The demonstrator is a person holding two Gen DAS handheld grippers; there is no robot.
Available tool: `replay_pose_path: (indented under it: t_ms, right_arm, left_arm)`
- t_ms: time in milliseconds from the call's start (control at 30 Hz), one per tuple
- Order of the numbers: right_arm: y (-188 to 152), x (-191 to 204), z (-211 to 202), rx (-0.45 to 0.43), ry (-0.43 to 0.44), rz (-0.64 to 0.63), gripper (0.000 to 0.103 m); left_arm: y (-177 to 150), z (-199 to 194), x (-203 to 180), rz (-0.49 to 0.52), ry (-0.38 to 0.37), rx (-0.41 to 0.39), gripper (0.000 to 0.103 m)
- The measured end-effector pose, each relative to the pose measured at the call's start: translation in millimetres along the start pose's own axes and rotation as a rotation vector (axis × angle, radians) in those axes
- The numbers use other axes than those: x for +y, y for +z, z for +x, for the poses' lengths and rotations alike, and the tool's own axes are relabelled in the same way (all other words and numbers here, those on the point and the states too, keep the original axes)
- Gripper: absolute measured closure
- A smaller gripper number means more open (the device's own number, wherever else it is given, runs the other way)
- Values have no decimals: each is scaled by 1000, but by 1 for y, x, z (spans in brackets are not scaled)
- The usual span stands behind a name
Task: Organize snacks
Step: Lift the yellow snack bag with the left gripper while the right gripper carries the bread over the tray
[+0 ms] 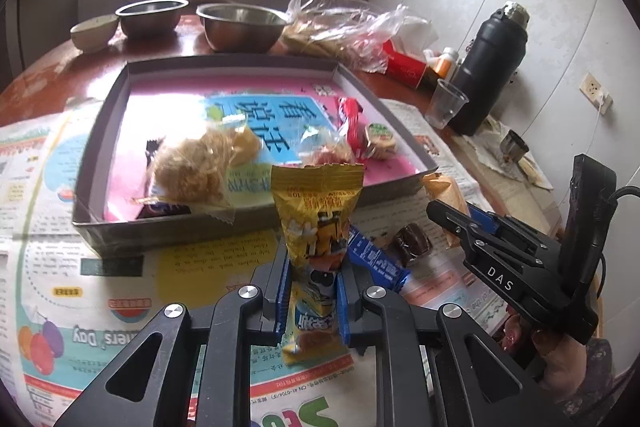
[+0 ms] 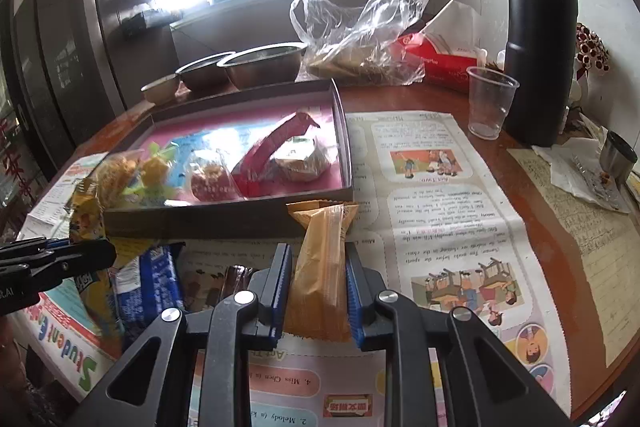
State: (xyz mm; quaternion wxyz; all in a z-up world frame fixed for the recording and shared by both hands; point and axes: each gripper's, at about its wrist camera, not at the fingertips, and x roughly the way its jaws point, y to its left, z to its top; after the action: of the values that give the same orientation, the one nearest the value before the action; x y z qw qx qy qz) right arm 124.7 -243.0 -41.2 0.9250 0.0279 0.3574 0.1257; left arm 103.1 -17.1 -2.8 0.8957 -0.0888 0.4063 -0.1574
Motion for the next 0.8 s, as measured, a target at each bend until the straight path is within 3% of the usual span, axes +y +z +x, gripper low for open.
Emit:
replay_pose_path:
  t_ms: [467, 800]
  right_arm:
    - [11, 3, -25, -62, 22, 4, 77]
    - [17, 4, -37, -96, 35, 20, 77]
  left_arm:
    - [12, -32, 10, -22, 7, -86, 84]
    - [23, -54, 27, -54, 55, -179, 84]
